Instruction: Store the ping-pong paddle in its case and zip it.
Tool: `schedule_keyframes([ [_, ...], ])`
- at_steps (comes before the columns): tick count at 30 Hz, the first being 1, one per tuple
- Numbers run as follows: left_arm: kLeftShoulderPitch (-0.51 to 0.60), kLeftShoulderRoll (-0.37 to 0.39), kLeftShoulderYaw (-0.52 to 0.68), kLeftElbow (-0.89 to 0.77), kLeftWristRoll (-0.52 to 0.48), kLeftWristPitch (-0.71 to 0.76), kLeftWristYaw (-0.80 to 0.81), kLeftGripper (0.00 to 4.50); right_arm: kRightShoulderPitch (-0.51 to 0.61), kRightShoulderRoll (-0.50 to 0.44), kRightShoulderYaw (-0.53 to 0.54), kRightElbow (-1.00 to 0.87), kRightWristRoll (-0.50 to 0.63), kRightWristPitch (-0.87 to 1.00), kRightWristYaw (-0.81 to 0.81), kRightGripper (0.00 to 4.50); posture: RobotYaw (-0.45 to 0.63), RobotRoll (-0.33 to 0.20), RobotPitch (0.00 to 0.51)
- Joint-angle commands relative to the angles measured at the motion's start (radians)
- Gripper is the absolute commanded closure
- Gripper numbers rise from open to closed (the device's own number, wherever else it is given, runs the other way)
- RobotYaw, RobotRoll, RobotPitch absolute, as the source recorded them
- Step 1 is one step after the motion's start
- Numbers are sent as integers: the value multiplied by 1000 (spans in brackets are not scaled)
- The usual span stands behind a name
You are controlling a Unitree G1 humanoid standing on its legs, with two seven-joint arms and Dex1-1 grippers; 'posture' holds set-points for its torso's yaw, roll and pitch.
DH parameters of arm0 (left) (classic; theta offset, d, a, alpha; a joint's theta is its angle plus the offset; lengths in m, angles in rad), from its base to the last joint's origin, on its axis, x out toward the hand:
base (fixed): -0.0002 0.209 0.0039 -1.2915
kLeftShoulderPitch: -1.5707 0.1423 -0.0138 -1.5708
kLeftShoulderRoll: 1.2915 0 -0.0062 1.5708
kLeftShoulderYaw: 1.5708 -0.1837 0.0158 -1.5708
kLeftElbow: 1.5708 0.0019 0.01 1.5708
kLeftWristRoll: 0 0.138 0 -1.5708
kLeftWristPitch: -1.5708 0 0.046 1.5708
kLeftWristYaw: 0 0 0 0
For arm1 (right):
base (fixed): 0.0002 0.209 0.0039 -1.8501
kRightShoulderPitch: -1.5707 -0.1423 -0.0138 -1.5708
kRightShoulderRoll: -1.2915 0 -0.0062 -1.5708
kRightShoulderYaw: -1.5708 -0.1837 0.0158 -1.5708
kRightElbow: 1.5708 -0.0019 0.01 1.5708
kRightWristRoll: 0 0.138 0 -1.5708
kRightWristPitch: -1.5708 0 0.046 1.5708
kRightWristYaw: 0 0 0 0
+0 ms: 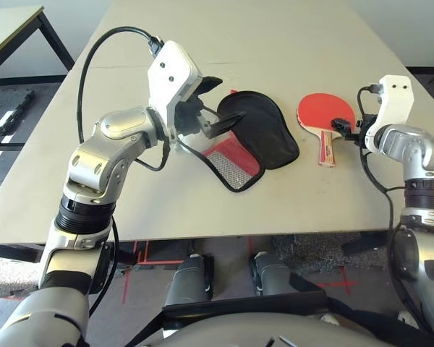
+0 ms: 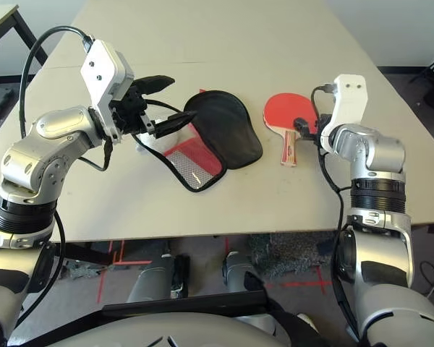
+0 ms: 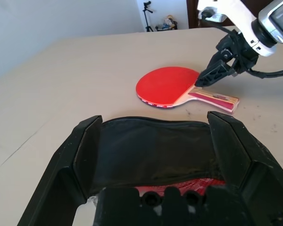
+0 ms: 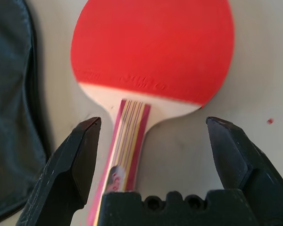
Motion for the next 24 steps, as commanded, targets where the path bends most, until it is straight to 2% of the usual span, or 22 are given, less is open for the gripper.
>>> schedule_keyframes([
  [1, 5, -9, -22, 4, 18, -5, -12, 0, -51, 28, -18, -6, -11, 120, -42, 41, -67, 0, 134],
  [11, 11, -36, -30, -28, 21, 10, -1, 0, -147, 86, -26, 198, -72, 115, -115, 41, -43, 0, 149],
  [19, 24, -42, -24, -46, 24, 17, 11, 0, -159, 121, -31, 256, -95, 74, -138, 41, -29, 0, 155],
  [24, 28, -50, -23, -52, 28, 19, 16, 0, -157, 131, -31, 241, -108, 68, -153, 1654, -28, 0, 158],
])
